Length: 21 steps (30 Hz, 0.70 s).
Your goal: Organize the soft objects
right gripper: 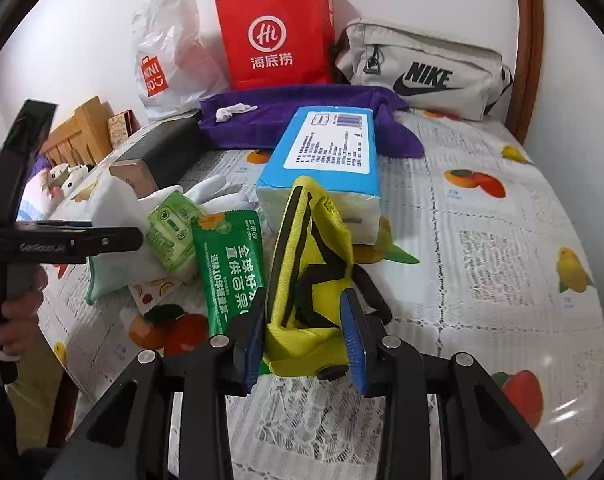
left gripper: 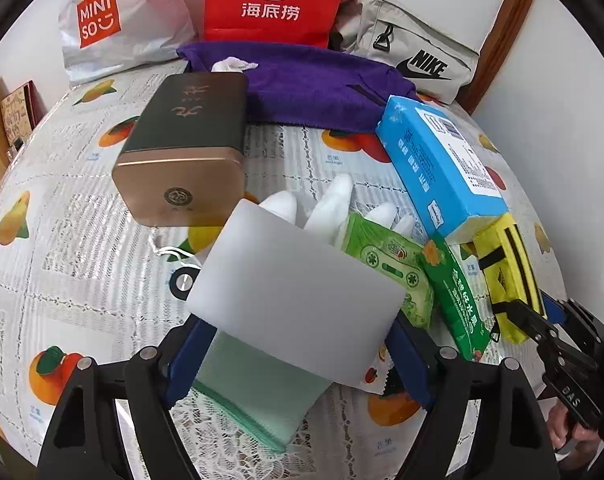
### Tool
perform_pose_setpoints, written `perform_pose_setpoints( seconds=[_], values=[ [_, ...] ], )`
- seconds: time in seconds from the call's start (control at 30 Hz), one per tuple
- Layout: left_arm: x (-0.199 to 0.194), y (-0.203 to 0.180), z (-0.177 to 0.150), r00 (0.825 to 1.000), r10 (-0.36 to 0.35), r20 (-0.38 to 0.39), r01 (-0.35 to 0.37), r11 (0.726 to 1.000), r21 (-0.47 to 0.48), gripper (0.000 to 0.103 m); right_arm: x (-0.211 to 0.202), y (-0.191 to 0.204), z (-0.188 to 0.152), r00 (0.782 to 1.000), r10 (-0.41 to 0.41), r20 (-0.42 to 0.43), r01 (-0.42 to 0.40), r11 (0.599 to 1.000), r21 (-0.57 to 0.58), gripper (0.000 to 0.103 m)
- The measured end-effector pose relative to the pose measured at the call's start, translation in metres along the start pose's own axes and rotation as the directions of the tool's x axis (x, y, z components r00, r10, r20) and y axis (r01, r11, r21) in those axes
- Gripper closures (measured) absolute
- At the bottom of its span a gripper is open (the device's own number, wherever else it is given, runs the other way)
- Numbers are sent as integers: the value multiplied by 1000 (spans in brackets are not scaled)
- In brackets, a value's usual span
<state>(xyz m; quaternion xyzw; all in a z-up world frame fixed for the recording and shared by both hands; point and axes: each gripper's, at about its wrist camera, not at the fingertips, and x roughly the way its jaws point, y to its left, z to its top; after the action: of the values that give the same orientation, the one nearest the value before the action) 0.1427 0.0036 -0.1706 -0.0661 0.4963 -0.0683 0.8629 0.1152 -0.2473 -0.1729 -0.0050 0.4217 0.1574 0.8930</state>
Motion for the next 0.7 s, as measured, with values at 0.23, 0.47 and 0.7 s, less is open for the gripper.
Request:
perform_pose_setpoints(
  seconds=[0.23, 0.47, 0.7],
  values=[
    [-11, 11, -3, 1000, -18, 23, 19, 1000, -19, 24, 20, 7, -2, 999, -18, -50, 17, 1000, -19, 57],
    [-20, 34, -10, 999, -8, 36, 10, 998, -61, 24, 12, 14, -1, 998, -47, -32, 45, 998, -44, 65],
    [-28, 53, -14, 999, -5, 49, 10, 994, -107, 24, -9, 17, 4, 1000, 4, 2, -4, 1000, -21, 75]
  ],
)
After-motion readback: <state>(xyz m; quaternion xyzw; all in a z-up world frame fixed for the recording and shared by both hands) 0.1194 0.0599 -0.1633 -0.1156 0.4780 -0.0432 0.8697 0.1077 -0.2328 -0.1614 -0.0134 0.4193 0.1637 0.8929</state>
